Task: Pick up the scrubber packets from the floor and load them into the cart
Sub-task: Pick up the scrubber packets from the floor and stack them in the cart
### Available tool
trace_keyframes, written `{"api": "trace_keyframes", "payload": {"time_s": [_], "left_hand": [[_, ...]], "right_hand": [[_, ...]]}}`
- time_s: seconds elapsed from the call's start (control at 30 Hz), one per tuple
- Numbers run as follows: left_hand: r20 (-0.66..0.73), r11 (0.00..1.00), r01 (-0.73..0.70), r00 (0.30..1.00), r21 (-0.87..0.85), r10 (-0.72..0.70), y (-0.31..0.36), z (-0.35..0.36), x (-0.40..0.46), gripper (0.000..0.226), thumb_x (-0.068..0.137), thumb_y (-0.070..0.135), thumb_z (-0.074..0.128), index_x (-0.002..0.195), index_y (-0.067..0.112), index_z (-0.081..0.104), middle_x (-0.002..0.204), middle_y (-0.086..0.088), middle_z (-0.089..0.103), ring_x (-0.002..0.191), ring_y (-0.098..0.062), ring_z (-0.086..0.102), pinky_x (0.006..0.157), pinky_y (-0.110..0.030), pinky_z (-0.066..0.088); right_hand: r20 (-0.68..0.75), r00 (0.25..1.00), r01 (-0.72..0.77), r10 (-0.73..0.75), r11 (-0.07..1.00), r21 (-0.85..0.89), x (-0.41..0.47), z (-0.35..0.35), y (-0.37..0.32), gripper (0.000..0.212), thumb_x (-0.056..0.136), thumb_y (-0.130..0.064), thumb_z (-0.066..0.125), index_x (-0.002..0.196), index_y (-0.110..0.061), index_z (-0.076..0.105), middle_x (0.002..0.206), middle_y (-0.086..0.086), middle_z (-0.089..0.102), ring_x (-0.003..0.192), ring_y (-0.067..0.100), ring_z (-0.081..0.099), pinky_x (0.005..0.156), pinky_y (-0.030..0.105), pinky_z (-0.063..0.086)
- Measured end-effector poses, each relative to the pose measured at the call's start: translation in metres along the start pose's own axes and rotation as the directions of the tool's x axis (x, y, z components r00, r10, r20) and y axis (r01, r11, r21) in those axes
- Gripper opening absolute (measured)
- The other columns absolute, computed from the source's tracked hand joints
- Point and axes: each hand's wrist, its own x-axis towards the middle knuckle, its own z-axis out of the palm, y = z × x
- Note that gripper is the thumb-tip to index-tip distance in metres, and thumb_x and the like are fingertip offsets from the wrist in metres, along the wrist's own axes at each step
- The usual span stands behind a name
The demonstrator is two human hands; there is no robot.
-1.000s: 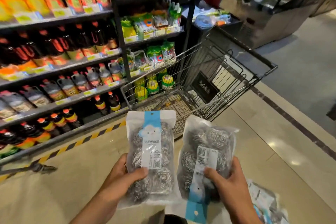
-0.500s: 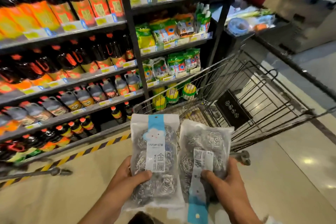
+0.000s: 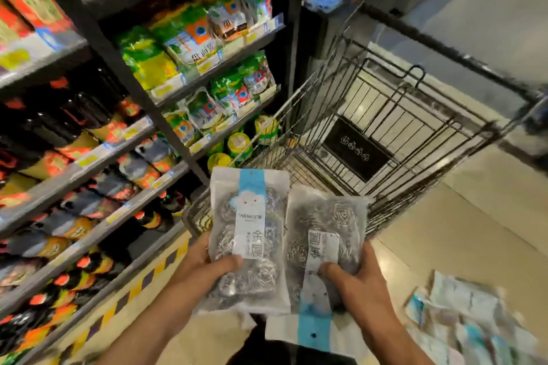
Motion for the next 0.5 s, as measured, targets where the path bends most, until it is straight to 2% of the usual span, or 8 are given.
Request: {"api": "trace_keyframes", "payload": {"time_s": [0.1, 0.2, 0.3, 0.37, 0.43, 0.5], "left_hand": [[0.056, 0.994, 0.013, 0.998, 0.105, -0.018, 0.017, -0.007, 0.027, 0.056, 0.083, 0.018, 0.084, 0.130, 0.036, 0.062, 0.124, 0.006, 0.075, 0.117, -0.022, 0.071, 0.107, -0.054, 0.050], [0.101, 0.971, 0.009, 0.994, 0.238, -0.034, 0.030, -0.002, 0.054, 0.052, 0.087, 0.010, 0.080, 0.131, 0.032, 0.061, 0.121, 0.005, 0.076, 0.114, -0.020, 0.072, 0.106, -0.052, 0.052], [0.126, 0.936, 0.013, 0.990, 0.351, -0.061, 0.038, -0.002, 0.088, 0.052, 0.087, 0.008, 0.079, 0.131, 0.025, 0.059, 0.118, 0.002, 0.077, 0.112, -0.019, 0.073, 0.103, -0.049, 0.055], [0.175, 0.906, 0.013, 0.980, 0.423, -0.096, 0.044, 0.001, 0.106, 0.056, 0.081, 0.014, 0.082, 0.131, 0.025, 0.059, 0.118, 0.004, 0.076, 0.113, -0.018, 0.072, 0.098, -0.041, 0.057], [0.183, 0.872, 0.021, 0.975, 0.488, -0.125, 0.050, 0.006, 0.131, 0.052, 0.080, 0.013, 0.079, 0.127, 0.028, 0.061, 0.114, 0.007, 0.076, 0.111, -0.017, 0.071, 0.086, -0.033, 0.058], [0.214, 0.825, 0.006, 0.965, 0.565, -0.154, 0.045, 0.010, 0.169, 0.055, 0.074, 0.019, 0.076, 0.126, 0.033, 0.062, 0.113, 0.009, 0.075, 0.110, -0.017, 0.069, 0.085, -0.037, 0.056]], "right_hand": [[-0.049, 0.998, -0.045, 0.046, 0.998, 0.036, 0.010, 0.009, 0.004, 0.055, 0.074, -0.015, 0.084, 0.108, -0.049, 0.057, 0.103, -0.011, 0.077, 0.091, 0.017, 0.076, 0.086, 0.048, 0.062], [-0.060, 0.995, -0.075, 0.082, 0.992, 0.098, 0.029, 0.016, 0.009, 0.047, 0.084, -0.006, 0.077, 0.104, -0.044, 0.056, 0.099, -0.001, 0.076, 0.081, 0.024, 0.077, 0.074, 0.052, 0.065], [-0.076, 0.992, -0.089, 0.100, 0.987, 0.137, 0.051, 0.027, 0.018, 0.047, 0.088, -0.005, 0.073, 0.108, -0.041, 0.052, 0.105, 0.003, 0.074, 0.084, 0.026, 0.077, 0.079, 0.056, 0.064], [-0.123, 0.984, -0.105, 0.127, 0.979, 0.177, 0.059, 0.034, 0.024, 0.048, 0.087, -0.005, 0.074, 0.107, -0.043, 0.053, 0.108, -0.003, 0.073, 0.090, 0.022, 0.075, 0.085, 0.054, 0.063], [-0.198, 0.967, -0.117, 0.159, 0.971, 0.210, 0.071, 0.043, 0.028, 0.047, 0.085, -0.011, 0.076, 0.107, -0.046, 0.055, 0.107, -0.011, 0.073, 0.095, 0.017, 0.073, 0.089, 0.053, 0.061], [-0.289, 0.941, -0.105, 0.176, 0.964, 0.244, 0.088, 0.056, 0.040, 0.044, 0.079, -0.026, 0.080, 0.112, -0.045, 0.058, 0.107, -0.015, 0.074, 0.097, 0.014, 0.074, 0.091, 0.052, 0.061]]}}
